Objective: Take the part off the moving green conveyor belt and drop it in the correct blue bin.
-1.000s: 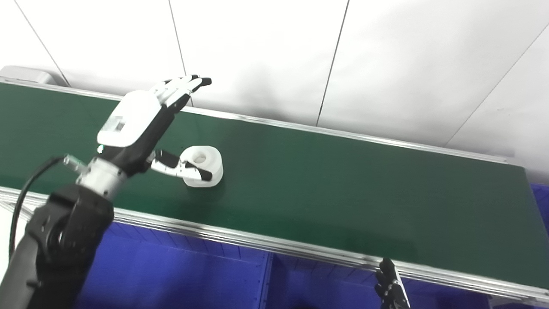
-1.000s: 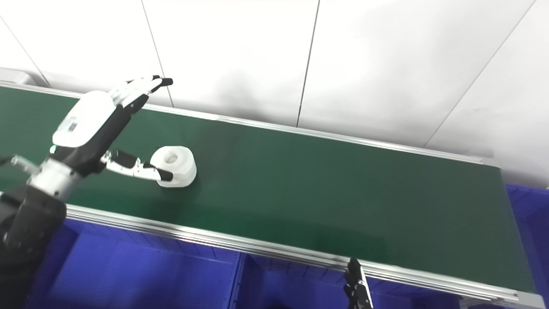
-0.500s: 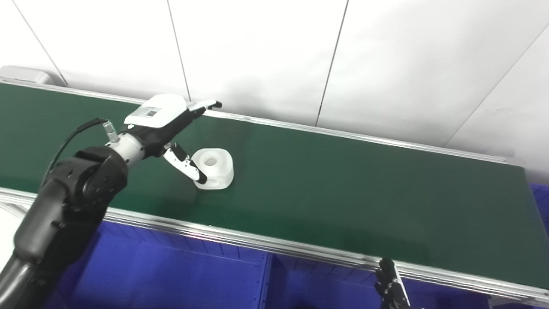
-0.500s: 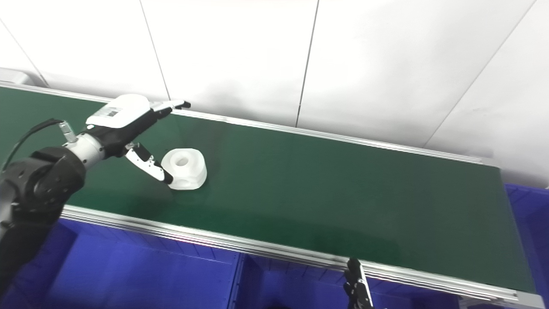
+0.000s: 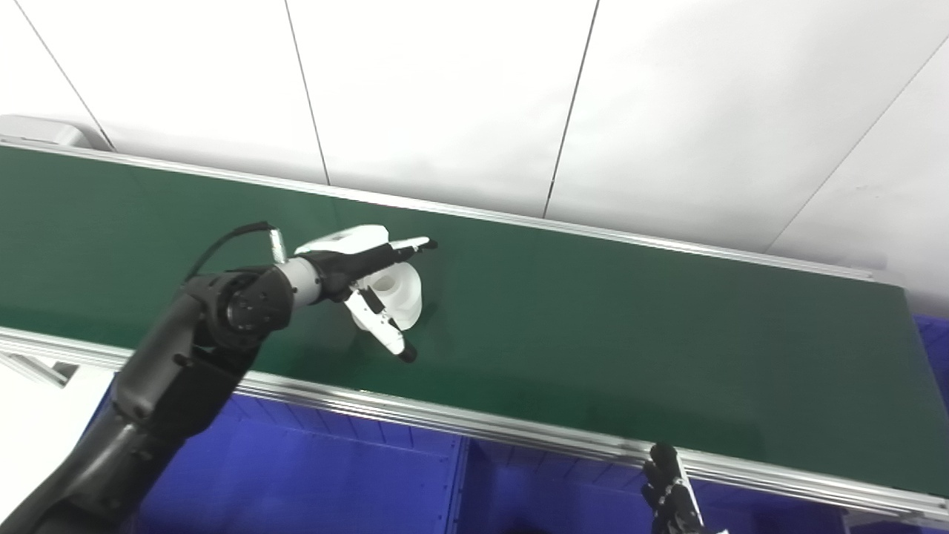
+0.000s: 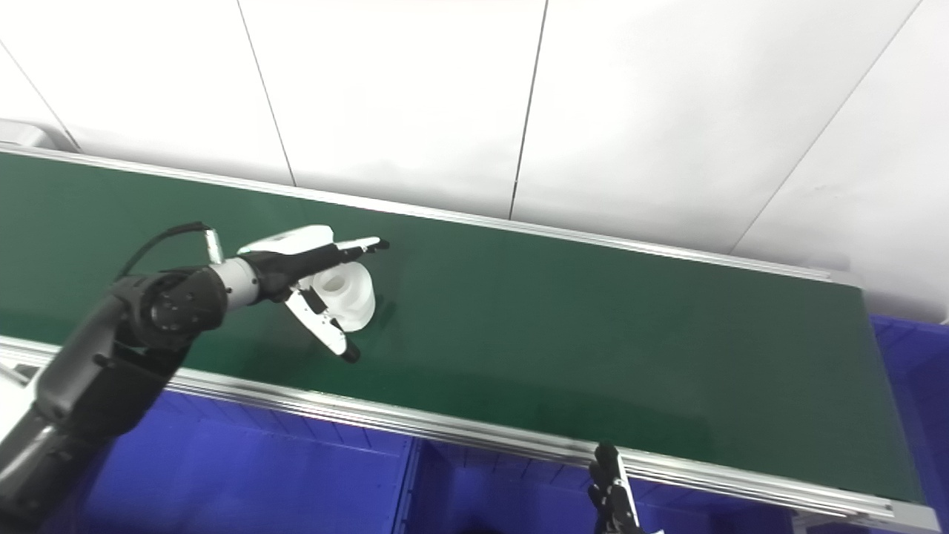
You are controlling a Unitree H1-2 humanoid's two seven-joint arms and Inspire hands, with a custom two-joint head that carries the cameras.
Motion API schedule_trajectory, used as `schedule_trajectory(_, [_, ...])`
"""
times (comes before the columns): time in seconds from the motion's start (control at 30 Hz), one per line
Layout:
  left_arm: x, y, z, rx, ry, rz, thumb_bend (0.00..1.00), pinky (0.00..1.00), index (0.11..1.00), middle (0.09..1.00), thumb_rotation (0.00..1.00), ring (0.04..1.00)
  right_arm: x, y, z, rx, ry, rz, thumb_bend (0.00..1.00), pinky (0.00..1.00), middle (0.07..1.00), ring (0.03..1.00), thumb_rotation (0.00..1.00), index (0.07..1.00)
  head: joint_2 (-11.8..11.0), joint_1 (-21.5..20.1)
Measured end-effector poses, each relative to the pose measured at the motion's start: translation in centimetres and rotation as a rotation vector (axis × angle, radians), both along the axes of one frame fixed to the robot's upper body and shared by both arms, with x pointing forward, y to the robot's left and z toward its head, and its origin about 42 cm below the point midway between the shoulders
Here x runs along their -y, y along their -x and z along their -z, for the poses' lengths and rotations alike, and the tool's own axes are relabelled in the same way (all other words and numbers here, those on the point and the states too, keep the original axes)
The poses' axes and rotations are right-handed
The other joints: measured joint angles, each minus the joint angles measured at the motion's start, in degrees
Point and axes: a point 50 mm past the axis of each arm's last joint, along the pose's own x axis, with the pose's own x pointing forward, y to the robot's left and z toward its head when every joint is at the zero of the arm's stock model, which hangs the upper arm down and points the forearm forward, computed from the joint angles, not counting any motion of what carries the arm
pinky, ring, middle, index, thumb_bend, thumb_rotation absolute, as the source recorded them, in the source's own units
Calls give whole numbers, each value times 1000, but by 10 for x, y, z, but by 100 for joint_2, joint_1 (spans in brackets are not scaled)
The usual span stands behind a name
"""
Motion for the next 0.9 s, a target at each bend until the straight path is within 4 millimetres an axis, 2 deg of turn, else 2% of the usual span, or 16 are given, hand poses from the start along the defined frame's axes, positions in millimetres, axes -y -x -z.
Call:
schedule_trajectory(0.13, [8, -6, 14, 165, -52, -10, 986, 939, 927, 944, 297, 945, 0, 0, 0, 0, 1, -2, 1000, 1000, 1000, 1000, 1000, 1000, 9, -9])
schedule_trajectory(0.2, [12, -8, 19, 234, -64, 2, 979, 915, 895, 920, 268, 923, -1, 0, 0, 1, 2, -3, 1000, 1000, 1000, 1000, 1000, 1000, 9, -18])
schedule_trajectory(0.27, [15, -11, 30, 303, -109, 20, 974, 849, 851, 879, 228, 879, -1, 0, 0, 2, 1, -3, 1000, 1000, 1000, 1000, 1000, 1000, 26, -44])
schedule_trajectory(0.33, [16, -12, 42, 377, -150, 28, 984, 796, 802, 836, 156, 838, -1, 0, -1, 2, 4, -3, 1000, 1000, 1000, 1000, 1000, 1000, 26, -53])
schedule_trajectory(0.5, [16, -14, 62, 557, -215, 31, 956, 780, 723, 790, 36, 816, -1, 0, -1, 2, 9, -5, 1000, 1000, 1000, 1000, 1000, 1000, 35, -53])
schedule_trajectory(0.57, [17, -18, 60, 618, -225, 44, 934, 760, 713, 770, 29, 794, -1, 1, -4, 9, 11, -4, 1000, 1000, 1000, 1000, 1000, 1000, 53, -70])
schedule_trajectory(0.67, [19, -30, 49, 575, -257, 89, 907, 747, 701, 757, 68, 773, -1, 1, -7, 21, 10, -6, 1000, 1000, 1000, 1000, 1000, 1000, 79, -79])
schedule_trajectory(0.73, [19, -36, 44, 469, -279, 131, 940, 687, 644, 709, 99, 702, -1, 1, -7, 20, 10, -6, 1000, 1000, 1000, 1000, 1000, 1000, 79, -79])
schedule_trajectory(0.8, [19, -40, 41, 340, -298, 162, 951, 634, 586, 673, 88, 652, -1, 1, -7, 20, 11, -6, 1000, 1000, 1000, 1000, 1000, 1000, 105, -79])
schedule_trajectory(0.83, [22, -42, 35, 305, -299, 163, 743, 613, 539, 656, 75, 636, -1, 1, -7, 19, 11, -5, 1000, 1000, 1000, 1000, 1000, 1000, 105, -97])
schedule_trajectory(0.87, [24, -43, 32, 259, -306, 166, 636, 573, 514, 629, 66, 605, -2, 1, -7, 20, 11, -6, 1000, 1000, 1000, 1000, 1000, 1000, 123, -123])
schedule_trajectory(0.9, [26, -45, 28, 212, -307, 163, 580, 490, 491, 575, 33, 537, -2, 1, -7, 20, 10, -7, 1000, 1000, 1000, 1000, 1000, 1000, 123, -123])
